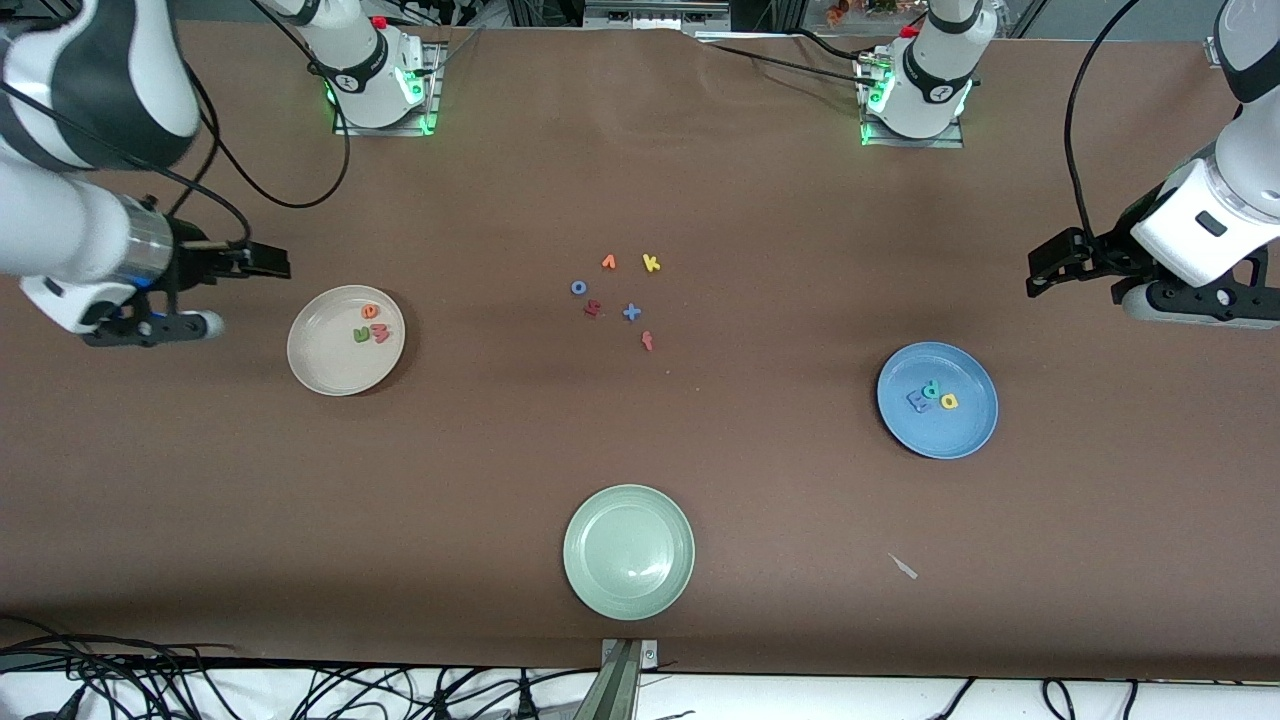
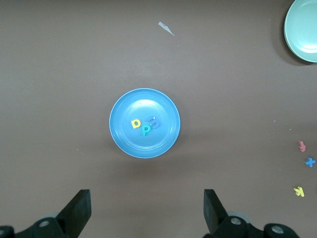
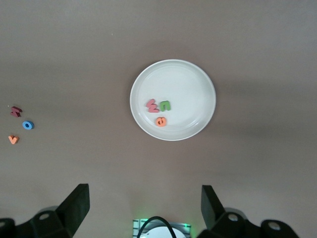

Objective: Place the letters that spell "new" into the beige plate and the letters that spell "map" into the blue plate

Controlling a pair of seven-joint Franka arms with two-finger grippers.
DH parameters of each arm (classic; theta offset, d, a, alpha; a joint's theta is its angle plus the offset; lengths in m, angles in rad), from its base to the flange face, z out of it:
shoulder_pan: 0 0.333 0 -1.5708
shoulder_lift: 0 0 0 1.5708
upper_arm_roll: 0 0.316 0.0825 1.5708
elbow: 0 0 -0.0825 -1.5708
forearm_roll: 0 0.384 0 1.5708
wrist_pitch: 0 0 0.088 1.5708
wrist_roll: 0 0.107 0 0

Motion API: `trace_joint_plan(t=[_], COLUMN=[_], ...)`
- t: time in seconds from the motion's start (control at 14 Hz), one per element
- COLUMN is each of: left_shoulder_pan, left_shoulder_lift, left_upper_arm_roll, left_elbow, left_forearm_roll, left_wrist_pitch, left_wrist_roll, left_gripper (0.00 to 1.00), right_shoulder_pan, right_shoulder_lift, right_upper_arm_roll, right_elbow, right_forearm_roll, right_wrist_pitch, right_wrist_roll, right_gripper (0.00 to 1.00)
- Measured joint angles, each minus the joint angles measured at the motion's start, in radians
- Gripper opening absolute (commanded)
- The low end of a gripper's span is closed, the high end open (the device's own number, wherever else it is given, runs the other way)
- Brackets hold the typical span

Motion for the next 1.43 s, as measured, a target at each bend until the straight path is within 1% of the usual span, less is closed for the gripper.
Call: trace_joint_plan(t=[0.14, 0.29, 0.43, 0.64, 0.93, 1.43], left_shoulder_pan=[0.0, 0.0, 0.0, 0.0, 0.0, 0.0], left_shoulder_lift=[0.001, 0.001, 0.001, 0.001, 0.001, 0.001], left_upper_arm_roll=[0.0, 0.0, 0.0, 0.0, 0.0, 0.0], left_elbow=[0.0, 0.0, 0.0, 0.001, 0.001, 0.001], left_forearm_roll=[0.0, 0.0, 0.0, 0.0, 0.0, 0.0], left_wrist_pitch=[-0.02, -0.03, -0.031, -0.032, -0.033, -0.034], left_wrist_roll=[0.0, 0.001, 0.002, 0.003, 0.005, 0.009], left_gripper=[1.0, 1.0, 1.0, 1.0, 1.0, 1.0], right_shoulder_pan=[-0.042, -0.055, -0.078, -0.104, -0.126, -0.137], right_shoulder_lift=[-0.047, -0.084, -0.106, -0.11, -0.114, -0.115], right_upper_arm_roll=[0.053, 0.069, 0.072, 0.089, 0.13, 0.14], right_elbow=[0.0, -0.002, -0.006, -0.008, -0.008, -0.008], right_forearm_roll=[-0.035, -0.041, -0.045, -0.047, -0.051, -0.052], right_wrist_pitch=[-0.002, -0.007, -0.006, 0.025, 0.073, 0.112], right_wrist_roll=[-0.007, 0.05, 0.084, 0.086, 0.103, 0.109], right_gripper=[1.0, 1.0, 1.0, 1.0, 1.0, 1.0])
